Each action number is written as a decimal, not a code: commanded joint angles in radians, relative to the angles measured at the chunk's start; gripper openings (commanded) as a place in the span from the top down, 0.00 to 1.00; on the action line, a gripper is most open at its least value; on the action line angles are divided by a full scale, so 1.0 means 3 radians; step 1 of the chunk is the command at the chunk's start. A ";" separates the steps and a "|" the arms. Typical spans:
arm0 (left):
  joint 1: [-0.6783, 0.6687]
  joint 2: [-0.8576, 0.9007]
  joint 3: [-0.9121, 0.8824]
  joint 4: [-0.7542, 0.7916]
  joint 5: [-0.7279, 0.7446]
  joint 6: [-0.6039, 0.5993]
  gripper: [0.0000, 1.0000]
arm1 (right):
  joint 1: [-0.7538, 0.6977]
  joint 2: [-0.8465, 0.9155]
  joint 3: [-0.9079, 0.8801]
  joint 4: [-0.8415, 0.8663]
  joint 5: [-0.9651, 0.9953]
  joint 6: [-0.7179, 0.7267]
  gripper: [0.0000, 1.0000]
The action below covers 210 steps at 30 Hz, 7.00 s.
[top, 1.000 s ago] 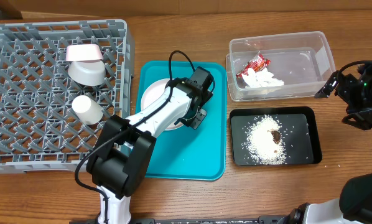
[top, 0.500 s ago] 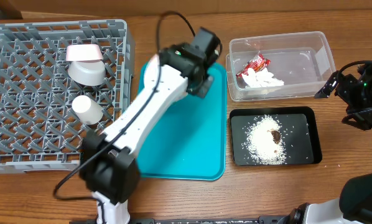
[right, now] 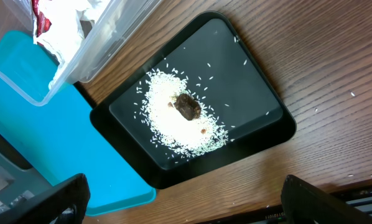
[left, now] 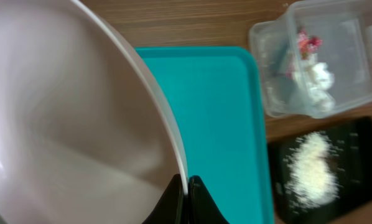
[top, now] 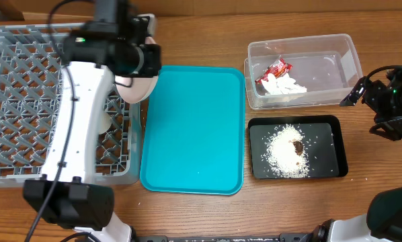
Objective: Sort waste into correct bins and load items into the dishwasher
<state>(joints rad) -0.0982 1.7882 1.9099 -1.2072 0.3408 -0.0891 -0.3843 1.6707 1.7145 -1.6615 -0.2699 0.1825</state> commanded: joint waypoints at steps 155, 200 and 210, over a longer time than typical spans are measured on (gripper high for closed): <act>0.0108 -0.4395 -0.2898 -0.0273 -0.0449 0.0364 0.00 | 0.1386 -0.5559 -0.5688 0.5269 0.0745 -0.0263 0.00; 0.0090 -0.5446 -0.4799 0.1663 -0.0523 0.0214 0.00 | 0.1386 -0.5559 -0.5688 0.5268 0.0745 -0.0263 0.00; 0.0037 -0.5948 -0.6007 0.3517 -0.0773 0.0098 0.00 | 0.1386 -0.5559 -0.5688 0.5268 0.0745 -0.0263 0.00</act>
<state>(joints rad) -0.0731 0.0219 0.1616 -0.2375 0.1661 -0.0406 0.0341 0.0120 0.0185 -0.0856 -0.0521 0.1040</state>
